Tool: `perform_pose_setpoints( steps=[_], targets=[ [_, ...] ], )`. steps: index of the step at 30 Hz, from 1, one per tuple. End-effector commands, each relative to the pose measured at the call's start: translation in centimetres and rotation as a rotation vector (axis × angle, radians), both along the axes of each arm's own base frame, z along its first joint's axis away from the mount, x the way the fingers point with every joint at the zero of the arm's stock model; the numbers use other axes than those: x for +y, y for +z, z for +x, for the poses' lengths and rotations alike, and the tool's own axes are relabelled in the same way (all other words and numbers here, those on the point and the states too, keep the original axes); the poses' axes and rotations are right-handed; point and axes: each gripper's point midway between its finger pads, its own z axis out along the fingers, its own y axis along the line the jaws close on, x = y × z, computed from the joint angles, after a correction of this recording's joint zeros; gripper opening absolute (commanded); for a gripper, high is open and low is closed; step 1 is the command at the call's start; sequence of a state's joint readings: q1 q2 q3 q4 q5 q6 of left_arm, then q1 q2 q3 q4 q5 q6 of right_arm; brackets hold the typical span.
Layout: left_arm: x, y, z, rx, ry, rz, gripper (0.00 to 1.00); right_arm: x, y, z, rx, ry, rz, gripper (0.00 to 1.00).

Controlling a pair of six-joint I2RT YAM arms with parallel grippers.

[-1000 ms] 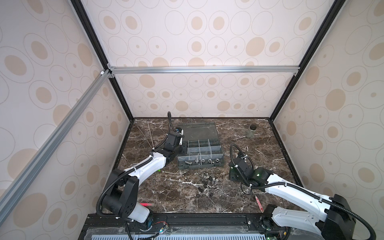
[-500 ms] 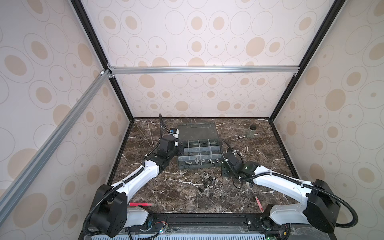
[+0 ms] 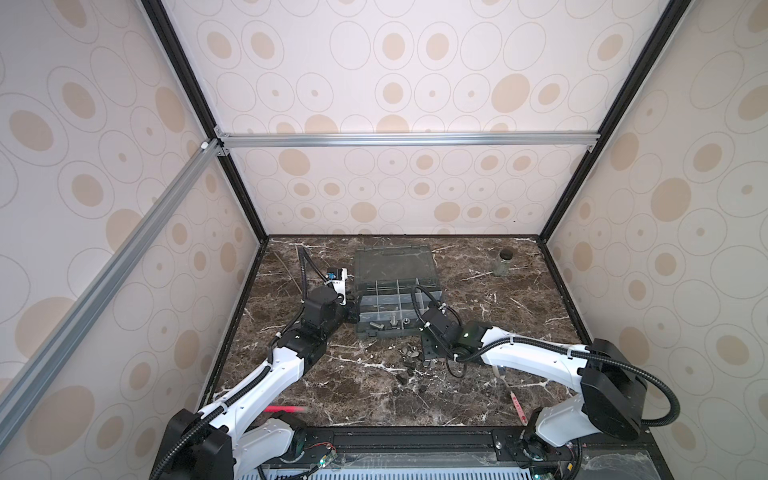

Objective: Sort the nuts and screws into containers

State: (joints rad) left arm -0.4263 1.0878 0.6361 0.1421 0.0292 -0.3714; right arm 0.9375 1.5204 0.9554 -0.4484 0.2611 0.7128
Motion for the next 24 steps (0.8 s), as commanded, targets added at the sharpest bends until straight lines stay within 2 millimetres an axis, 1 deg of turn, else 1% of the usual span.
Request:
perform_pose_setpoints(
  steps=[1, 4, 10, 19, 24],
  targets=[
    [0.1, 0.9, 0.1, -0.028, 0.004, -0.027, 0.36, 1.9, -0.2, -0.5, 0.02, 0.037, 0.01, 0.48],
    [0.0, 0.9, 0.0, -0.026, -0.001, -0.029, 0.36, 2.9, -0.8, -0.8, 0.036, 0.042, 0.032, 0.48],
    [0.0, 0.9, -0.1, -0.024, -0.004, -0.034, 0.36, 3.6, -2.0, -1.6, 0.06, 0.021, 0.015, 0.48],
    [0.0, 0.7, -0.2, -0.018, -0.007, -0.034, 0.36, 5.5, -3.1, -3.1, 0.087, 0.013, 0.041, 0.48],
    [-0.1, 0.5, -0.2, -0.012, -0.009, -0.039, 0.36, 6.0, -4.0, -4.0, 0.106, 0.01, 0.042, 0.48]
  ],
)
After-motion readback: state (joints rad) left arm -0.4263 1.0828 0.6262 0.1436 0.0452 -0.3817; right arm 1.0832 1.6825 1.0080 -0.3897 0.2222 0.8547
